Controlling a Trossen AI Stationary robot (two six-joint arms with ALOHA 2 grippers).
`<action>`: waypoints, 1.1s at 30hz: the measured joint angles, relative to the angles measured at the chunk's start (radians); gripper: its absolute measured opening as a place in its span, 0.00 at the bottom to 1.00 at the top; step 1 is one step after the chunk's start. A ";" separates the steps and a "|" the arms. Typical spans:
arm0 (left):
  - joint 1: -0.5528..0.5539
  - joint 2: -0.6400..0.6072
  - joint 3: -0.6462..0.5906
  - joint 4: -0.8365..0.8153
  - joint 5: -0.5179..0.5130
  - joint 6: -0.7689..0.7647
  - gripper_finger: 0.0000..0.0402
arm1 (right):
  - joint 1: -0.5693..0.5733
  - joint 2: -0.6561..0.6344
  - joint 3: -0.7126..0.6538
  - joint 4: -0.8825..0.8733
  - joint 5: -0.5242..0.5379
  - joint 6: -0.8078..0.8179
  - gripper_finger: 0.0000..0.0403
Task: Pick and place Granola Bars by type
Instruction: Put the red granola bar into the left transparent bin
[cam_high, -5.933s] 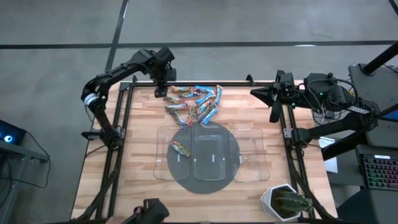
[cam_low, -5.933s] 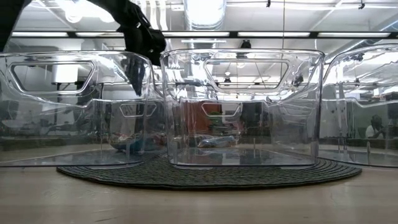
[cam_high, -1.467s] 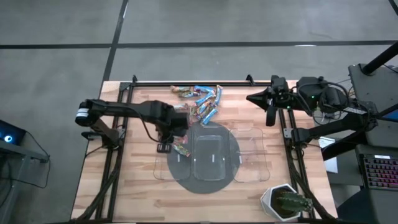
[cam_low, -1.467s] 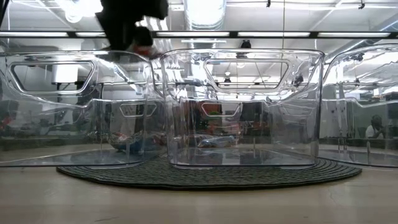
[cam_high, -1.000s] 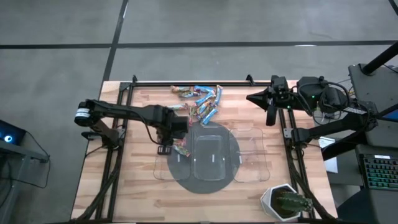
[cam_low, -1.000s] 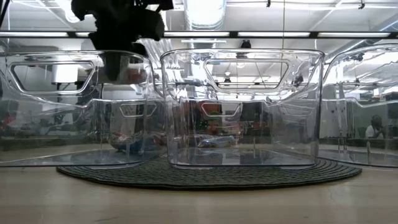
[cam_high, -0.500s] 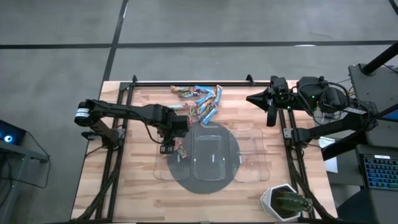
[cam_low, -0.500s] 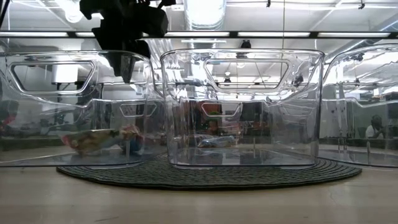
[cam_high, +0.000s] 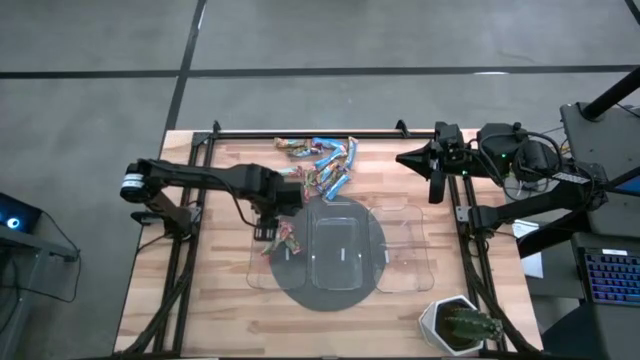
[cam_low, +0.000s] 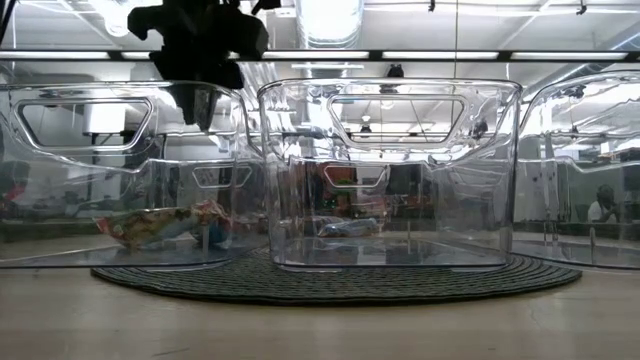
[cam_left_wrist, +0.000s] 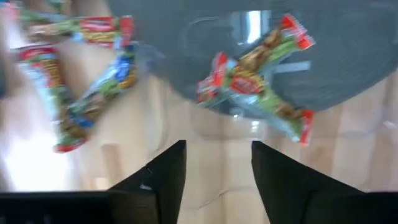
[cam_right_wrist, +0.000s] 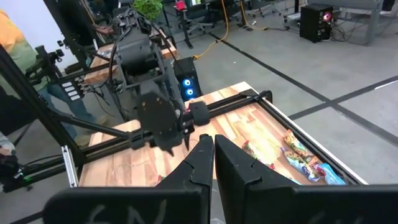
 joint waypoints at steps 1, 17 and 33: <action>0.010 0.000 0.015 -0.007 -0.012 0.010 0.38 | 0.000 0.000 0.000 0.000 0.000 0.000 0.02; 0.268 0.000 0.258 -0.015 -0.016 0.193 0.00 | 0.000 0.000 -0.001 0.000 0.000 -0.008 0.02; 0.432 0.029 0.251 0.071 0.094 0.321 0.13 | 0.000 0.000 -0.001 -0.001 0.001 -0.022 0.02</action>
